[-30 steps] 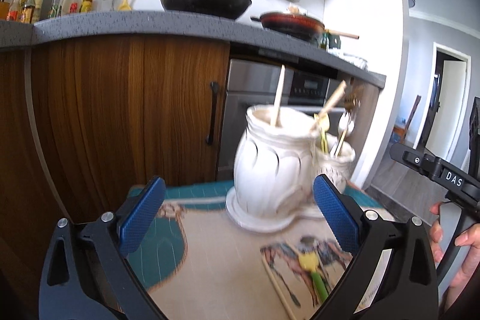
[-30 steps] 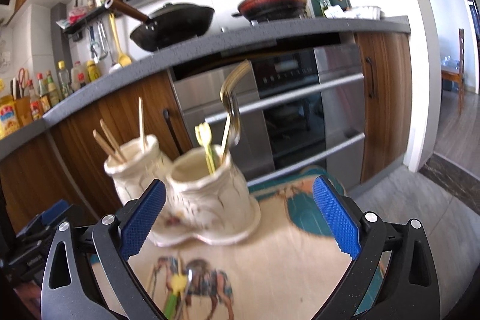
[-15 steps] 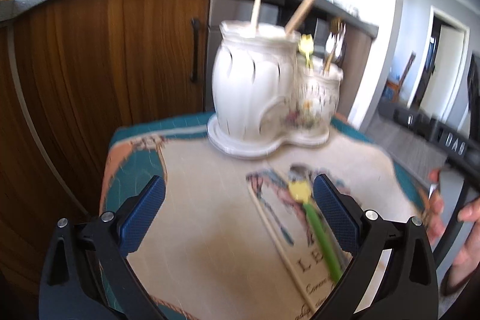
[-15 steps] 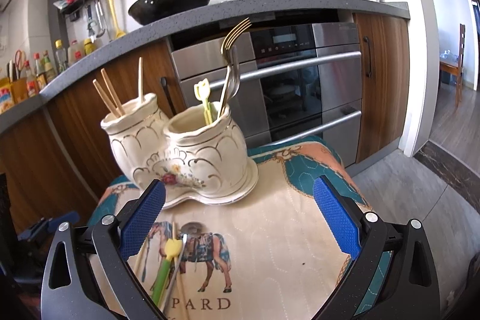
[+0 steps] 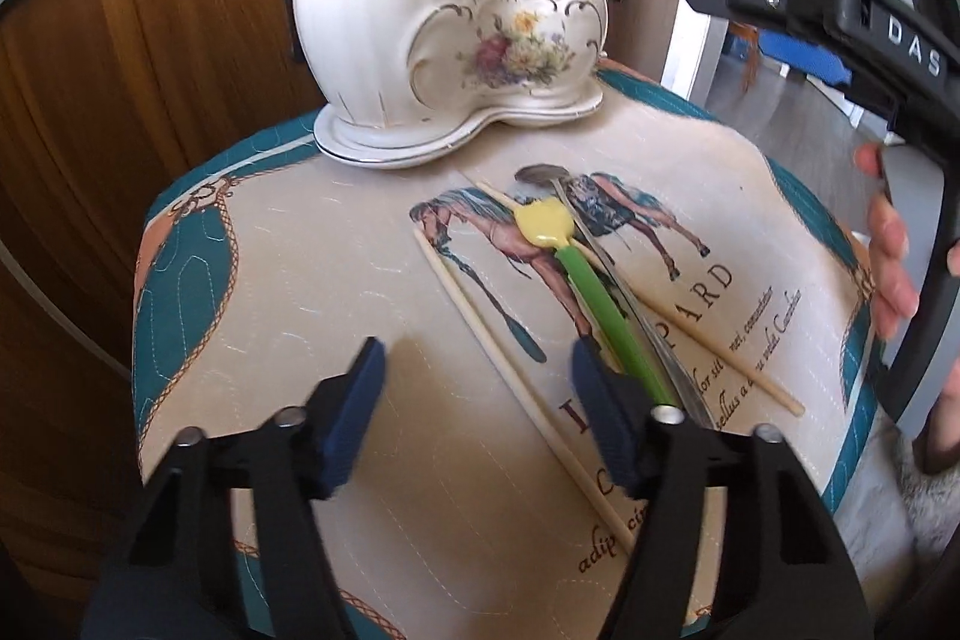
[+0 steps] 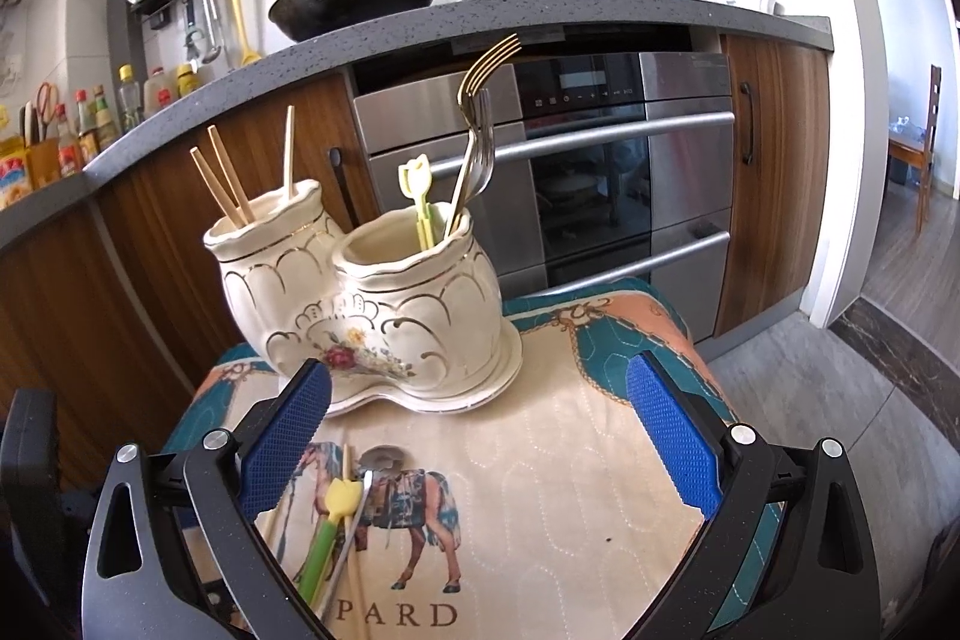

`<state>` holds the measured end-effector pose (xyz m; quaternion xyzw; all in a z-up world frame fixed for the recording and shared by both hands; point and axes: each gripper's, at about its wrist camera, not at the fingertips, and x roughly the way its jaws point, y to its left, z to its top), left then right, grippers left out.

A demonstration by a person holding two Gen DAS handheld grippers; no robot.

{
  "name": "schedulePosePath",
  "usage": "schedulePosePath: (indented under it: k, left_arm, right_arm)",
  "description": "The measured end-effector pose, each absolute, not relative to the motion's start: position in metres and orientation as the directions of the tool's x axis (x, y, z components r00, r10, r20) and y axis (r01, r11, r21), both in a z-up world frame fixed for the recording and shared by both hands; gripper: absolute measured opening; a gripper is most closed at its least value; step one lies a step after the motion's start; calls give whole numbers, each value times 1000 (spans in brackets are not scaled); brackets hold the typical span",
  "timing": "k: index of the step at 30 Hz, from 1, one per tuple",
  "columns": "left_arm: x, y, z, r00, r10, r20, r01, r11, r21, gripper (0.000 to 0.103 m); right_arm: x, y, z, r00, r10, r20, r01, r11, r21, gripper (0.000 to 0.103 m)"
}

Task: Organize utensils
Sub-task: 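Move both tools back down to the utensils on the cloth, then grasp a chopstick with the left tool while the right grasps the green-handled yellow spoon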

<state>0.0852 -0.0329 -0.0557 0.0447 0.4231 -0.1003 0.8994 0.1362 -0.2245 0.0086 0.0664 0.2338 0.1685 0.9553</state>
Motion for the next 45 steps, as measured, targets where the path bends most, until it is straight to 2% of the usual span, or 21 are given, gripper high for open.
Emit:
schedulePosePath:
  k: [3,5,10,16,23,25,27,28,29,33,39,45]
  left_arm:
    - [87,-30,-58,620,-143,-772,218,976,-6,48]
    - [89,-28,-58,623,-133,-771,206,978,-1,34]
    - [87,-25,-56,618,-136,-774,218,976,2,15]
    - [83,-26,-54,618,-149,-772,236,972,2,4]
    - [82,-9,-40,671,-208,-712,205,974,-92,4]
    - [77,-2,-29,717,-209,-665,183,977,-109,4]
    - [74,3,-21,750,-210,-627,168,978,-127,4]
    - [72,5,-17,764,-220,-606,169,975,-142,4]
    - [69,8,-13,778,-229,-584,169,973,-157,4]
    - [71,11,-10,787,-226,-574,160,973,-164,4]
    - [71,8,-11,783,-242,-573,178,970,-167,4]
    - [69,8,-12,781,-251,-571,187,968,-170,4]
  right_arm:
    - [135,-222,9,830,362,-425,-301,931,205,98]
    - [134,-220,9,827,369,-425,-310,929,203,98]
    - [130,-214,12,823,381,-421,-332,925,187,98]
    - [127,-209,14,809,405,-427,-357,914,191,98]
    - [125,-188,9,741,429,-516,-413,898,153,95]
    - [125,-180,5,708,441,-551,-443,886,141,88]
    - [125,-173,-1,680,441,-586,-460,879,126,69]
    - [126,-169,-5,656,447,-608,-474,871,129,65]
    - [126,-166,-8,628,464,-625,-490,859,145,57]
    - [122,-149,-21,525,514,-678,-555,811,186,36]
    - [109,-131,-30,490,504,-711,-595,790,149,26]
    - [108,-122,-44,498,427,-755,-567,819,89,25]
